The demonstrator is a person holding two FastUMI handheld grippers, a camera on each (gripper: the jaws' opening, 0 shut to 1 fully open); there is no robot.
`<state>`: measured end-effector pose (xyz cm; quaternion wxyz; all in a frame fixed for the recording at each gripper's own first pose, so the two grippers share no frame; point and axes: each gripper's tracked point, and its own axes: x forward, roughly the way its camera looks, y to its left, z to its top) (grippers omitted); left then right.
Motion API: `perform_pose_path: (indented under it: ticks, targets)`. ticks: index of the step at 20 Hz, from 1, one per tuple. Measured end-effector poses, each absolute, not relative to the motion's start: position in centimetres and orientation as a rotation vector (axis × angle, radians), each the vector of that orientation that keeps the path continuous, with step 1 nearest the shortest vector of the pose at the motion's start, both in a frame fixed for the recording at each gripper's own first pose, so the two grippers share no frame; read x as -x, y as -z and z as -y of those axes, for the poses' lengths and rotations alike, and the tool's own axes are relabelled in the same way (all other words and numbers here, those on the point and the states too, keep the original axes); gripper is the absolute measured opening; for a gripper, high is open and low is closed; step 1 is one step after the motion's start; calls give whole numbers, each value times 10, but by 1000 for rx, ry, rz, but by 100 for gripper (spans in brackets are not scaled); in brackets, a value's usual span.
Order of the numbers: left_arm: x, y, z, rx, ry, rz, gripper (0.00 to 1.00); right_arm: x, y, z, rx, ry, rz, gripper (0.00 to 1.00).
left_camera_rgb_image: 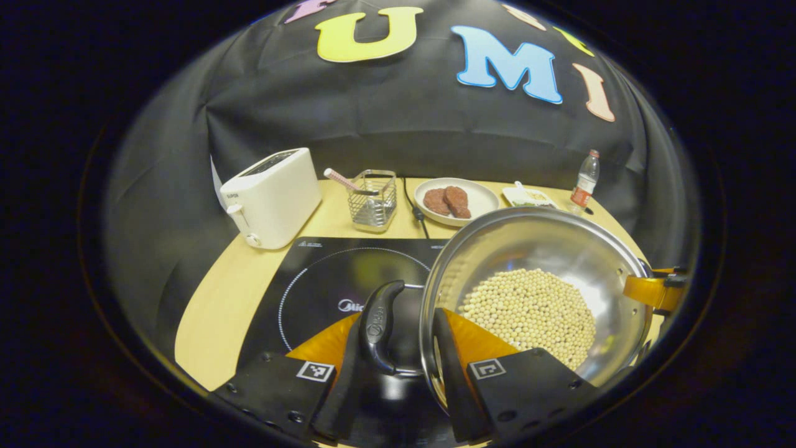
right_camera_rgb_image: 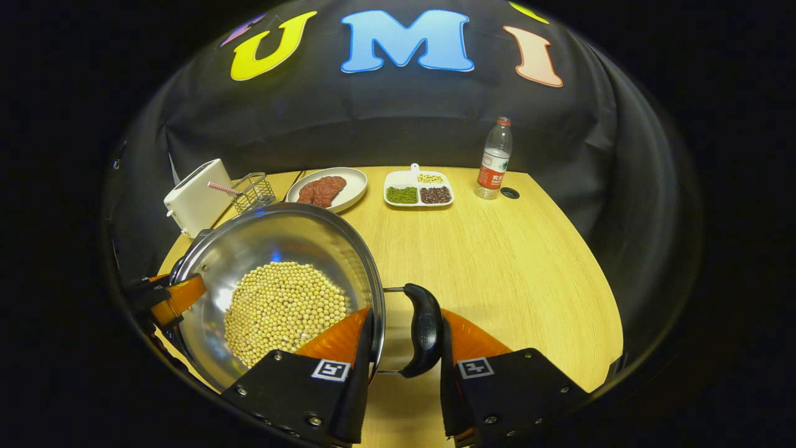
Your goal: First push the handle of the pot to place it horizontally, then grasp the pot with both hands and set it on the induction cooktop.
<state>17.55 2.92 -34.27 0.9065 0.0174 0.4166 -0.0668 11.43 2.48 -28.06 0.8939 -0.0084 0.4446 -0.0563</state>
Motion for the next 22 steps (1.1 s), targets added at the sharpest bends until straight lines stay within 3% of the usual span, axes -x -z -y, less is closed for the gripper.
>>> perform_pose_path:
  ticks: [11, 14, 20, 22]
  targets:
    - [-216, 346, -131, -44, 118, -854, 65, -152, 286, -119, 11, 106, -926, 48]
    - [-223, 348, -155, -49, 105, -858, 60, -159, 293, -140, -1, 98, -938, 48]
    - [-237, 361, -188, -68, 81, -878, 65, -172, 306, -171, -33, 87, -965, 48]
    - [-243, 361, -194, -81, 78, -869, 61, -174, 309, -178, -48, 85, -970, 48]
